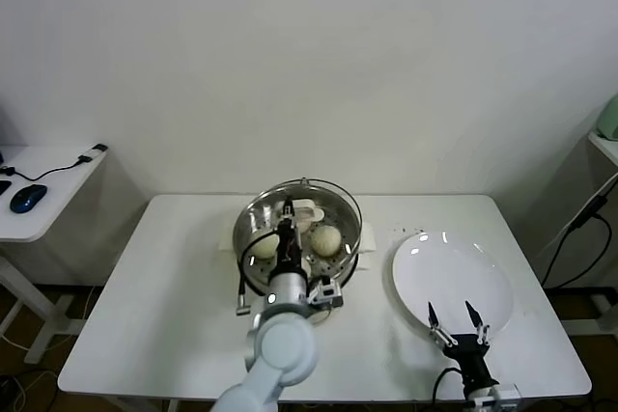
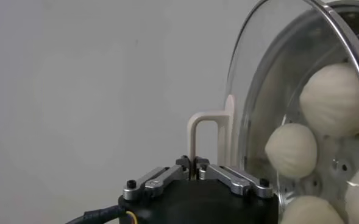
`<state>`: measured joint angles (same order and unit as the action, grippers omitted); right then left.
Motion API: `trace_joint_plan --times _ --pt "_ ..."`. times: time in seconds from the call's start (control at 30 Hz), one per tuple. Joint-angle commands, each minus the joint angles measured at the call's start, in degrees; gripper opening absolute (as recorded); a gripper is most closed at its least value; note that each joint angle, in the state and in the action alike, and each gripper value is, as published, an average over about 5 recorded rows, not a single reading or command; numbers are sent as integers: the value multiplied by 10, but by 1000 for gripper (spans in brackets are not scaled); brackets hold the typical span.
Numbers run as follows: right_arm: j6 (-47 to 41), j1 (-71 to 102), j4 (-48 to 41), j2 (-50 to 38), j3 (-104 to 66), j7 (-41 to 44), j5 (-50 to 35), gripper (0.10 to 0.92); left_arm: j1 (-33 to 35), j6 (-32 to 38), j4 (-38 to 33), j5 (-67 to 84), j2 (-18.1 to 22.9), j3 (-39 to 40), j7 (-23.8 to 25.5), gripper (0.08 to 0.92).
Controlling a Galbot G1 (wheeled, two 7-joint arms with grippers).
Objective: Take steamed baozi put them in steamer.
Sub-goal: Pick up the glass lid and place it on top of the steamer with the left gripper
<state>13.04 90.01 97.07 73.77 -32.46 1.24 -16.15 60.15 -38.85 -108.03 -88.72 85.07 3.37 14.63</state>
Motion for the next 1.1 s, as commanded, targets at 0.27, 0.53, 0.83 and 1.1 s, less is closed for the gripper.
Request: trace_joint_plan --times 0.27,0.53,0.83,1.1 --pt "9 0 -6 1 -3 -4 -2 823 -4 -5 48 -10 26 10 -25 134" --pt "17 -1 -14 7 -2 -4 1 823 3 4 63 -9 17 -4 -43 134" --pt "19 2 -18 9 2 0 3 823 6 19 67 -19 2 -23 -60 134" --pt "14 -2 -16 11 2 2 5 823 16 23 61 -12 1 -21 -60 154"
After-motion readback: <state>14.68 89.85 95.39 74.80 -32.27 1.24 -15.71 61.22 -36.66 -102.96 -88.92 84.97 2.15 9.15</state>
